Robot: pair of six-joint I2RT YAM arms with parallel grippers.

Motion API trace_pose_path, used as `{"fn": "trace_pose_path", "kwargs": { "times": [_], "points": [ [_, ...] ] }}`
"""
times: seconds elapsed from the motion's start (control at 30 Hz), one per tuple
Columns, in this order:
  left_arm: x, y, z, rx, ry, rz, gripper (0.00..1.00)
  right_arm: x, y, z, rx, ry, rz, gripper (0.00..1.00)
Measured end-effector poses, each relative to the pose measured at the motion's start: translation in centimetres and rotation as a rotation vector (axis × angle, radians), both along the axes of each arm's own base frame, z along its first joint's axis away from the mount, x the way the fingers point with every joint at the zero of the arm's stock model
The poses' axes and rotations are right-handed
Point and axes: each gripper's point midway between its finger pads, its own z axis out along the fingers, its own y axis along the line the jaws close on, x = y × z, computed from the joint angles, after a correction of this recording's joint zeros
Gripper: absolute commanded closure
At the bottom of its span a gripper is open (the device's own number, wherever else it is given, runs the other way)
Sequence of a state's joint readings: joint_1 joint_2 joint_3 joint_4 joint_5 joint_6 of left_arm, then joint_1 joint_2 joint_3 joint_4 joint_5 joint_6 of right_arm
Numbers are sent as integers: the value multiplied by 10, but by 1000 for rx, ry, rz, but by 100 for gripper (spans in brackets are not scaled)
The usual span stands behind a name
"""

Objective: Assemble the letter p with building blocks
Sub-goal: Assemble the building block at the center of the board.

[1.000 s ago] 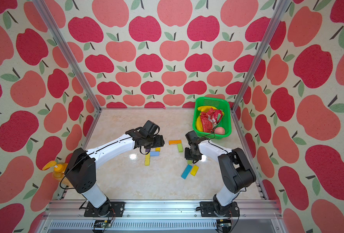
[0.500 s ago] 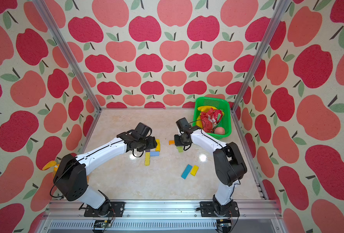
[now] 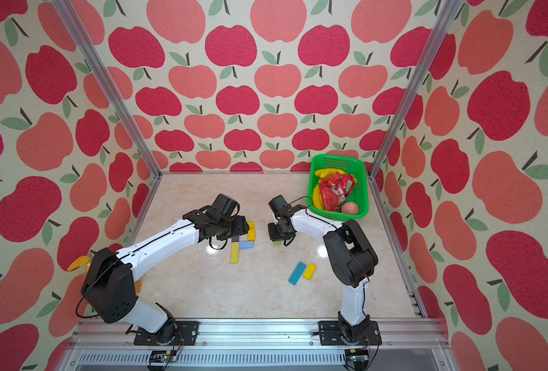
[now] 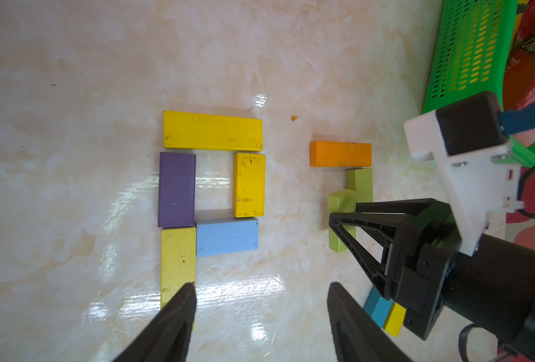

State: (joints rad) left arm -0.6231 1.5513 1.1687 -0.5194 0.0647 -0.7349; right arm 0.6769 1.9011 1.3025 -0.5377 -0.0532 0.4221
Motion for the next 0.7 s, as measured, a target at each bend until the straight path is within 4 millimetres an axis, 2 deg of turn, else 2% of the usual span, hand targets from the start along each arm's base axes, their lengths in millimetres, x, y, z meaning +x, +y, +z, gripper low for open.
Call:
{"fn": "trace_pose_path", "kwargs": {
  "times": [0.47, 0.7],
  "points": [
    [2, 1, -13, 5, 40, 3, 32, 6, 0, -17, -25, 8, -24, 79],
    [1, 0, -21, 8, 62, -1, 33, 12, 4, -16, -23, 3, -35, 77]
  ]
}}
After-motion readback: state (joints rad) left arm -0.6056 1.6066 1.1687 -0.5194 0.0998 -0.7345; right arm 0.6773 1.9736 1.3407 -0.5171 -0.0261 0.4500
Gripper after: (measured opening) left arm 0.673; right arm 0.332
